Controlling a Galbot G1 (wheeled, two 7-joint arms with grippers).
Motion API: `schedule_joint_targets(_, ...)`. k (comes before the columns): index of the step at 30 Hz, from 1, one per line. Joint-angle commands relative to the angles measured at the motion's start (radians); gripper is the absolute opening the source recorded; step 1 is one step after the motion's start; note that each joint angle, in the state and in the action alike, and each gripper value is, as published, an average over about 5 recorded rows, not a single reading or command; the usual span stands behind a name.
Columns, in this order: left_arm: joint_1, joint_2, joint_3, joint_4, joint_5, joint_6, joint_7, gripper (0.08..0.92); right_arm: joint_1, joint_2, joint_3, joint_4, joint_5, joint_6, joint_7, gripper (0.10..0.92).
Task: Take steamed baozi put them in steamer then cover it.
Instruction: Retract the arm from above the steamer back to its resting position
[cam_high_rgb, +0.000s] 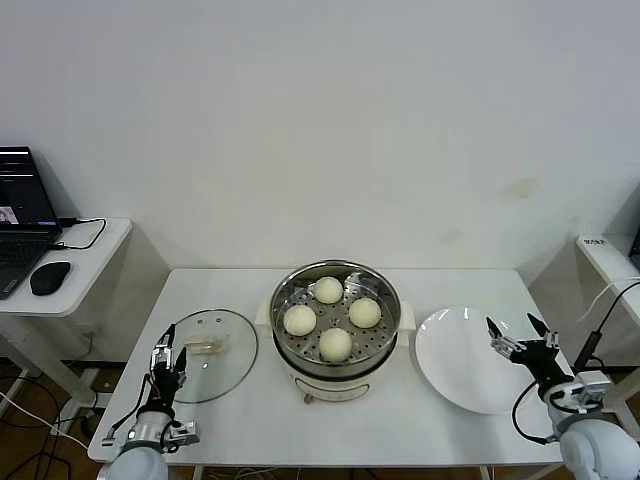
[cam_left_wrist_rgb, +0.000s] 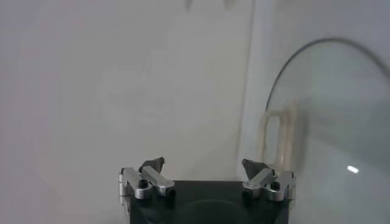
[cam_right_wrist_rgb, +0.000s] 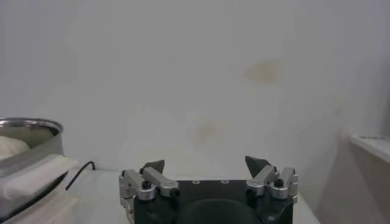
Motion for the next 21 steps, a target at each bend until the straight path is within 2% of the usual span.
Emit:
schedule_joint_targets(1, -0.066, 0.020, 0.048, 0.075, 0.067, 0.043, 0.086, 0.823, -0.025, 0.023, 0.023, -0.001, -0.005, 0.008, -0.002, 0.823)
schedule_joint_targets(21, -0.155, -0.002, 0.070, 0.183, 0.063, 0.042, 0.050, 0.823, -0.046, 0.036, 0.055, -0.008, -0.013, 0.027, -0.009, 0.823)
